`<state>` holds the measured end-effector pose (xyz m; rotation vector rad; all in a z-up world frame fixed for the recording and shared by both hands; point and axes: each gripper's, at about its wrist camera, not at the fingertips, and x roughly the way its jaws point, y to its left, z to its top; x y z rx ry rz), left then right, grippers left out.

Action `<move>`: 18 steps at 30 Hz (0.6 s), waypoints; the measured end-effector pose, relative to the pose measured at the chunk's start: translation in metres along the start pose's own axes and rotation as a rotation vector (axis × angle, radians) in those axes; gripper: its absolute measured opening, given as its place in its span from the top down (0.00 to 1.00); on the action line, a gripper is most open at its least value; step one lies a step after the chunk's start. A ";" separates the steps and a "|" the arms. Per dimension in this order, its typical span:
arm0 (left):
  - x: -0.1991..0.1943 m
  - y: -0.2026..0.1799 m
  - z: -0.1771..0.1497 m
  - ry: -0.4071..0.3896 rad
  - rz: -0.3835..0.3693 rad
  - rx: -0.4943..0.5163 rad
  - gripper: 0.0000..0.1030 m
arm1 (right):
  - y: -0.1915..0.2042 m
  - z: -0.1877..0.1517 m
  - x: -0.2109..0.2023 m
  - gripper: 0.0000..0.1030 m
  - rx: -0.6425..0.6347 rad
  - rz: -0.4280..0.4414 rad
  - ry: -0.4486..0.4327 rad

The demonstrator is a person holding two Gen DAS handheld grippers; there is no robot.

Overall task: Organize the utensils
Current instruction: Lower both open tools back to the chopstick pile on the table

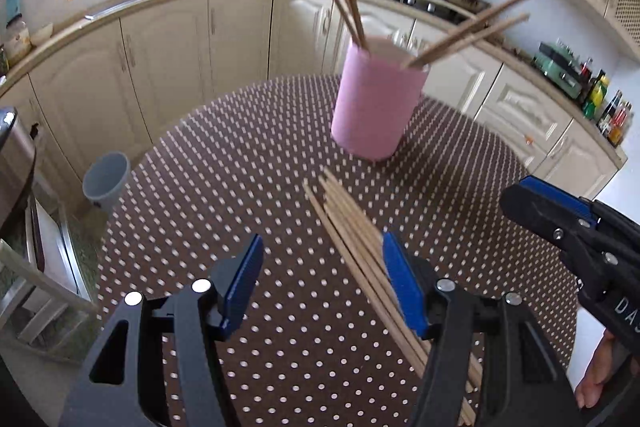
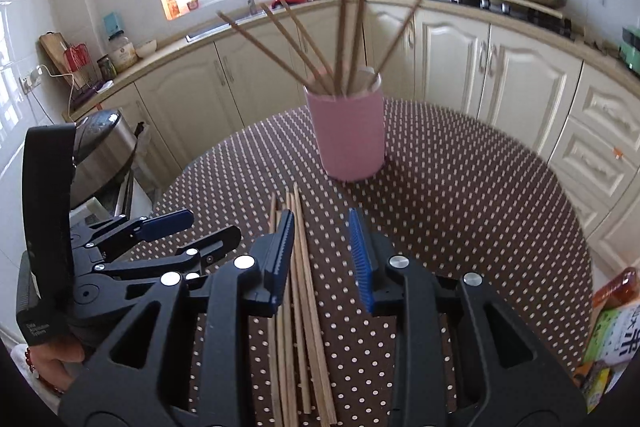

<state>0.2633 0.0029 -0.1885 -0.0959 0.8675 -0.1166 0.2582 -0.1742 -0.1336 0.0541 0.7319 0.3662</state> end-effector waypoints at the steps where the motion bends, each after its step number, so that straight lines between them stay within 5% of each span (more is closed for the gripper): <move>1: 0.006 -0.001 -0.002 0.013 0.005 0.005 0.40 | -0.003 -0.003 0.005 0.72 0.007 0.002 0.011; 12: 0.053 -0.007 -0.012 0.088 0.062 0.035 0.40 | -0.033 -0.026 0.041 0.72 0.073 0.027 0.092; 18: 0.060 -0.014 -0.006 0.093 0.087 0.041 0.40 | -0.038 -0.029 0.046 0.57 0.082 0.035 0.094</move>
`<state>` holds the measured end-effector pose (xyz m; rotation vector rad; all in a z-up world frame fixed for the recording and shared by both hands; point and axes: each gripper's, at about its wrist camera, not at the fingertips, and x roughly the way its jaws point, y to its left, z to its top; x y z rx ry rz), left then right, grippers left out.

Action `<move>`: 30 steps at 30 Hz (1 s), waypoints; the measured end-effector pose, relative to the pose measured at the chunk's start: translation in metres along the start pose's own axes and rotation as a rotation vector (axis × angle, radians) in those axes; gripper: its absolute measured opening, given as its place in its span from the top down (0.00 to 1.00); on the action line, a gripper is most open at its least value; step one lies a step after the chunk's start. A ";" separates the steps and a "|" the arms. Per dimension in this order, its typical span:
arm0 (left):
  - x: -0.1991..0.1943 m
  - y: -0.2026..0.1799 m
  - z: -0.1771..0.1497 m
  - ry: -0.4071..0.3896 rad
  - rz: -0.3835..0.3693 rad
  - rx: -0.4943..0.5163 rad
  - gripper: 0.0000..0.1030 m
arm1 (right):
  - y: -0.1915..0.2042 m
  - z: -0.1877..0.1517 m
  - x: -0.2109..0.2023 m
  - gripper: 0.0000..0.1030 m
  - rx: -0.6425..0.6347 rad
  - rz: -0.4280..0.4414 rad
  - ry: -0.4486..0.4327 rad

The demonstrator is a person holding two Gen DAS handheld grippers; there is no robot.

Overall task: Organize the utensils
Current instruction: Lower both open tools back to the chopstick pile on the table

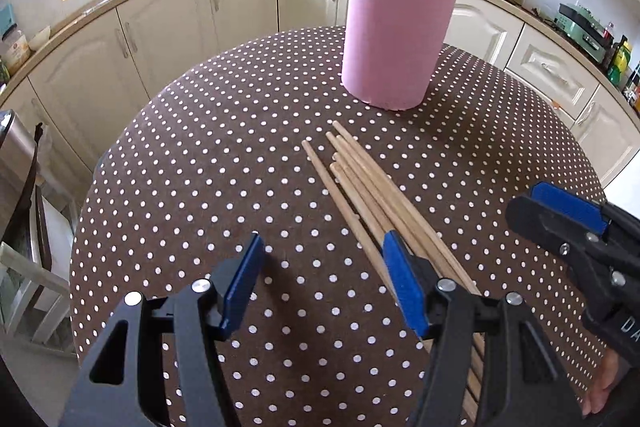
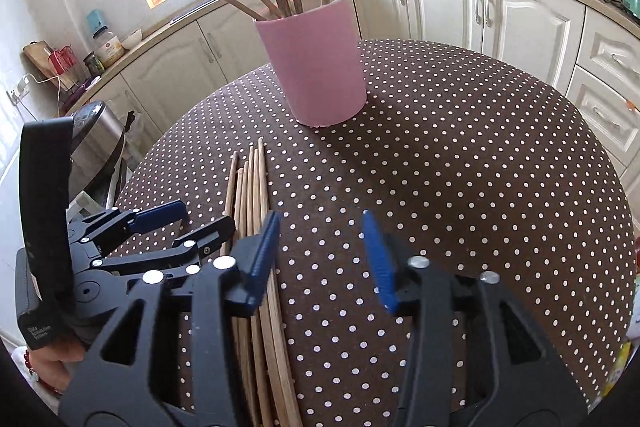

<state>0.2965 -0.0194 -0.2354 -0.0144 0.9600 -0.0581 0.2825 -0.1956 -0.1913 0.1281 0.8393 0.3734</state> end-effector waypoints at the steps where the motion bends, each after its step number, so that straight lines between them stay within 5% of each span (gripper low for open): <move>1: 0.000 0.001 0.000 0.000 0.000 0.001 0.40 | 0.000 0.000 0.001 0.57 -0.002 0.004 0.003; 11: -0.010 0.023 -0.008 -0.010 -0.022 -0.006 0.40 | 0.006 -0.002 0.013 0.57 -0.035 -0.002 0.045; 18: -0.006 0.032 -0.008 -0.004 0.049 0.027 0.42 | 0.024 -0.006 0.029 0.57 -0.082 -0.022 0.082; 23: -0.018 0.042 -0.008 -0.031 -0.059 -0.068 0.42 | 0.036 -0.004 0.038 0.58 -0.134 -0.045 0.104; 30: -0.012 0.029 -0.003 -0.020 -0.064 -0.026 0.42 | 0.047 0.001 0.047 0.61 -0.171 -0.049 0.122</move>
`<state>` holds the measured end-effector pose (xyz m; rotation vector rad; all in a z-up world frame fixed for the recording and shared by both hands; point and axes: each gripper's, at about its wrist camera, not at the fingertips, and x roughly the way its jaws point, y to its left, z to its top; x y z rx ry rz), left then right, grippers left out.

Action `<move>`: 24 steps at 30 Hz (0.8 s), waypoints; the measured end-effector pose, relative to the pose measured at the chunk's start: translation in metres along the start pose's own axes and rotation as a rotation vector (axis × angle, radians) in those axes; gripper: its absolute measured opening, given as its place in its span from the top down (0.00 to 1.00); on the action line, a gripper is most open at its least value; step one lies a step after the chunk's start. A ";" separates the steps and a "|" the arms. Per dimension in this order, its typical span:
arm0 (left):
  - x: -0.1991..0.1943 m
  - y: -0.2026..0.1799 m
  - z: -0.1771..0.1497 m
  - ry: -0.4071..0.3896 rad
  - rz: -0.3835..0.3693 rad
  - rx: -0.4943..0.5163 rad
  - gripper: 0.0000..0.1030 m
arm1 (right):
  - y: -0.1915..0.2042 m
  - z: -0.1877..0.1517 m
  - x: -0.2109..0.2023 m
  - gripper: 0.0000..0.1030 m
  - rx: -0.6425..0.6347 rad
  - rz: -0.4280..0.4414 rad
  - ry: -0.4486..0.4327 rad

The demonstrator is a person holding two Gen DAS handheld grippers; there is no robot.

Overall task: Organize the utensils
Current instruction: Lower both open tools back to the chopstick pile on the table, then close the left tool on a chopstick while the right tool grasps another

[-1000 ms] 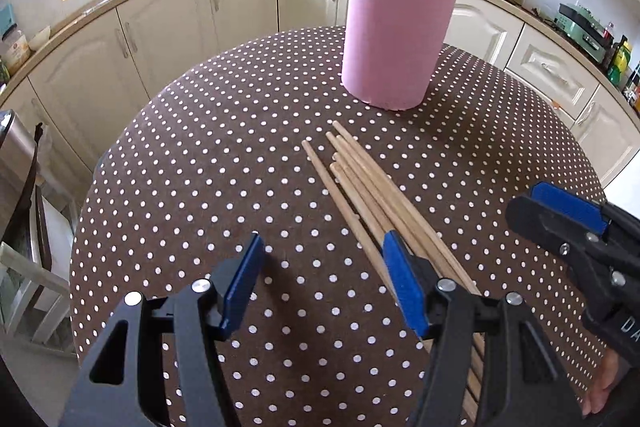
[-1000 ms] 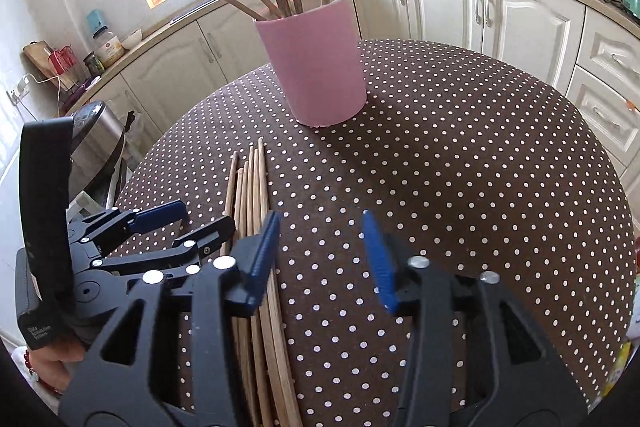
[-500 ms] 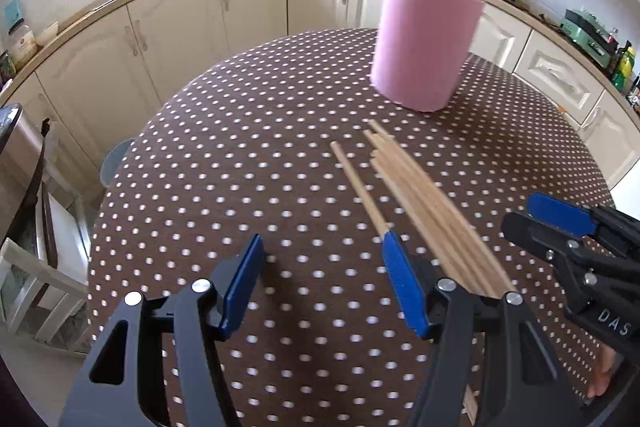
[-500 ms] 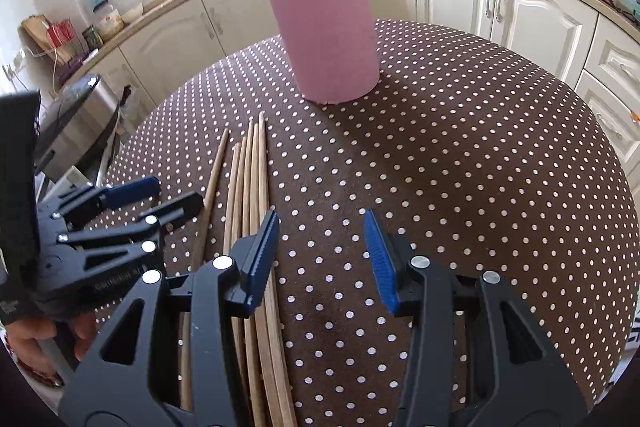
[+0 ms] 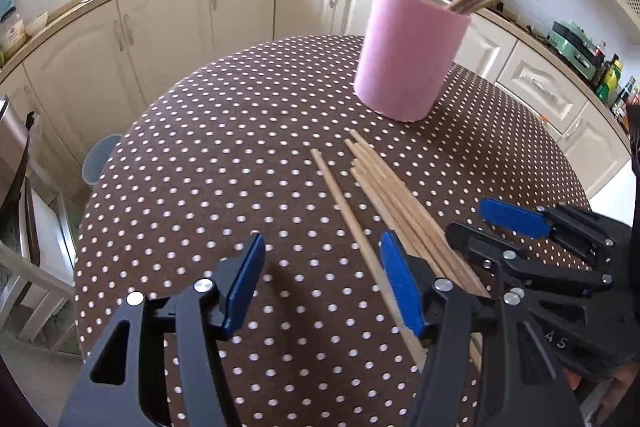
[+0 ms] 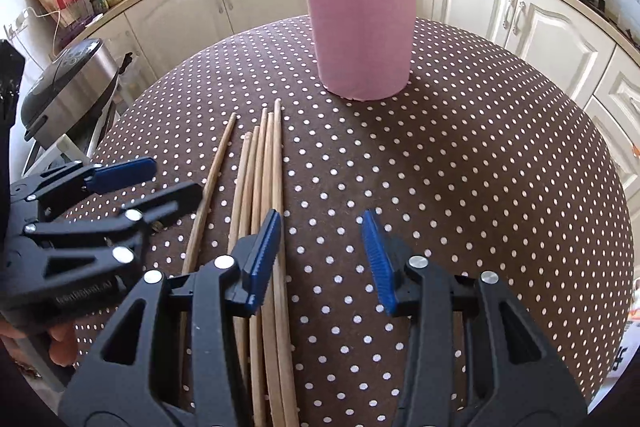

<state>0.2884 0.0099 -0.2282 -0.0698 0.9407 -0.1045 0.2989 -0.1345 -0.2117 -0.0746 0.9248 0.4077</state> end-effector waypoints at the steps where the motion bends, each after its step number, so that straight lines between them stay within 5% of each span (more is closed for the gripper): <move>1: 0.002 -0.002 0.001 0.005 0.008 0.006 0.42 | 0.001 0.001 0.001 0.64 -0.004 -0.002 0.003; 5: 0.013 -0.008 0.005 0.019 0.057 0.042 0.43 | 0.005 0.009 0.005 0.64 -0.027 -0.005 0.018; 12: 0.016 -0.004 0.015 0.011 0.092 0.059 0.74 | 0.017 0.018 0.012 0.65 -0.076 -0.007 0.044; 18: 0.015 0.002 0.016 0.017 0.083 0.070 0.80 | 0.032 0.026 0.027 0.66 -0.130 -0.026 0.087; 24: 0.018 0.004 0.020 0.022 0.073 0.068 0.88 | 0.042 0.045 0.041 0.82 -0.152 -0.038 0.112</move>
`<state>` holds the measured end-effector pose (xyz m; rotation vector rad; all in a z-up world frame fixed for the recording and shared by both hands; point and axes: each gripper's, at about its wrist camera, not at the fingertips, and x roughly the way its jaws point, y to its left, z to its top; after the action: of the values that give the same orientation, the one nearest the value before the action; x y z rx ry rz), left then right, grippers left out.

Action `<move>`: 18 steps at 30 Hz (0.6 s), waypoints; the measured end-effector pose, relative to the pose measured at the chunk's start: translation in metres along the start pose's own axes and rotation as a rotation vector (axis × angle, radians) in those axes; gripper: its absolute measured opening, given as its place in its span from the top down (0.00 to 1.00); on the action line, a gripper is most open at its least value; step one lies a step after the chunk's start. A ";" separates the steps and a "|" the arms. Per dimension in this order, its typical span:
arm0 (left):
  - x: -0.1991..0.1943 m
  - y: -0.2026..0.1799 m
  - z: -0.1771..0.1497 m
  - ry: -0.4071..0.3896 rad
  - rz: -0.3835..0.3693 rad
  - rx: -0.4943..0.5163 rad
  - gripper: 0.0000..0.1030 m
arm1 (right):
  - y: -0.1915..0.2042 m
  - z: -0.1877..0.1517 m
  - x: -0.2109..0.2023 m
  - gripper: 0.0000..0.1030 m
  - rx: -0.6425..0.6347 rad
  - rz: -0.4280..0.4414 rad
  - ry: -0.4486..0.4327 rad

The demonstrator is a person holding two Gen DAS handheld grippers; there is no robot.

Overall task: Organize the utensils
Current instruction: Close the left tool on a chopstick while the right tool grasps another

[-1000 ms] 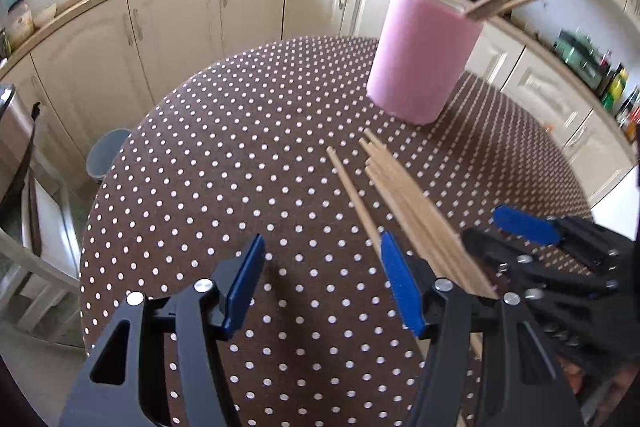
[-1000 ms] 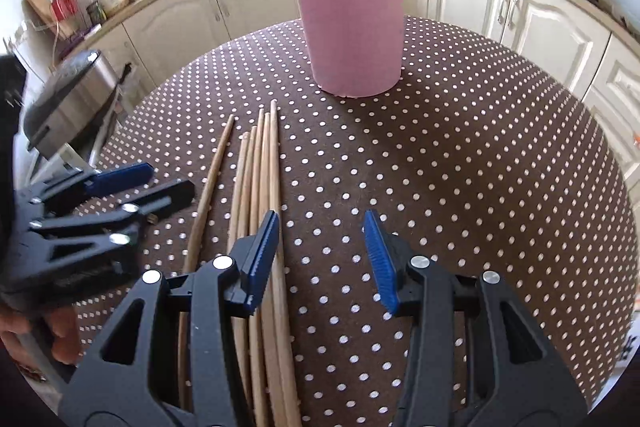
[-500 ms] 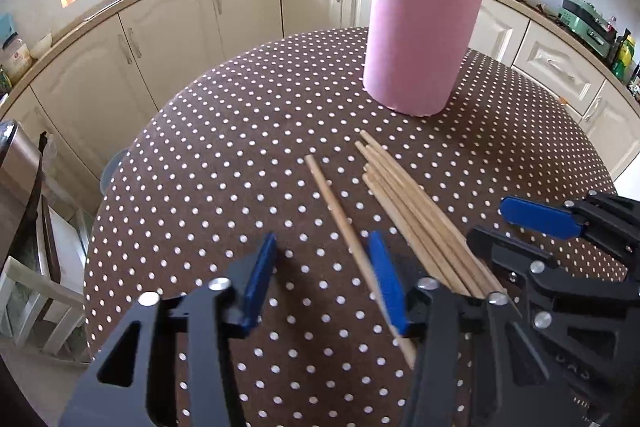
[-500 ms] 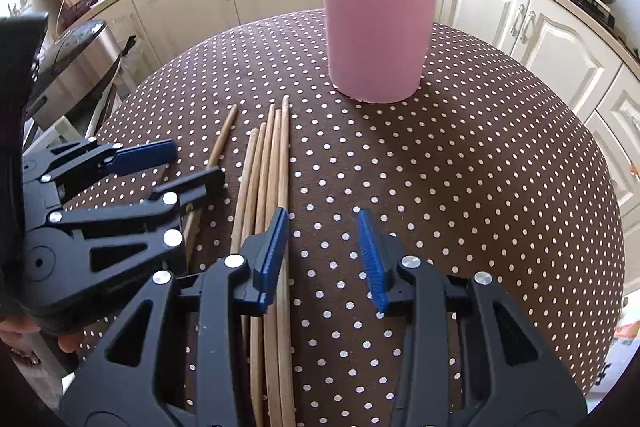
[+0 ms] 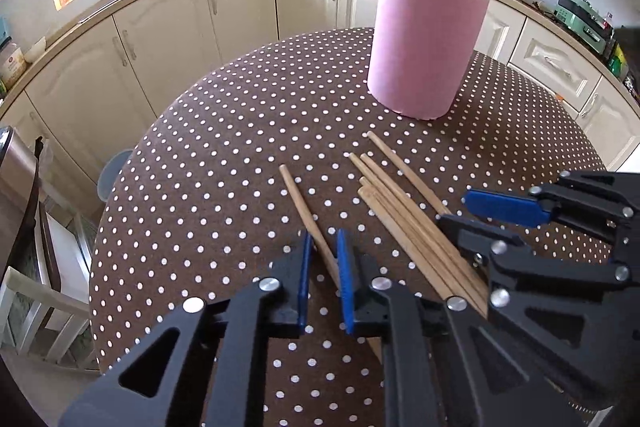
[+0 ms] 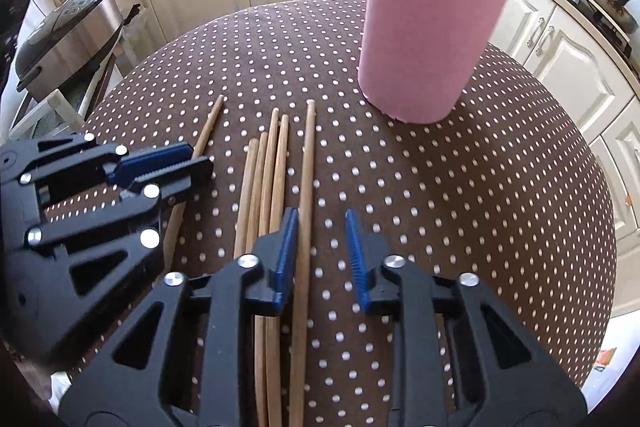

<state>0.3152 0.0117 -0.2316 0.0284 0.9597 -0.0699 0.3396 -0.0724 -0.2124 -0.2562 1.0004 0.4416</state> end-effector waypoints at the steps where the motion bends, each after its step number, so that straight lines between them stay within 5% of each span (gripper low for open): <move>1: 0.001 -0.001 0.001 -0.001 -0.002 -0.003 0.89 | 0.001 0.003 0.001 0.88 -0.002 0.000 0.003; 9: 0.001 0.000 0.007 0.001 -0.039 -0.027 0.94 | 0.008 0.011 0.007 0.95 0.014 0.009 -0.003; 18: -0.049 0.004 0.013 -0.087 -0.097 -0.037 0.94 | -0.004 -0.003 -0.043 0.95 0.062 0.059 -0.112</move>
<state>0.2979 0.0172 -0.1846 -0.0552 0.8745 -0.1412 0.3195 -0.0876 -0.1774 -0.1447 0.9125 0.4726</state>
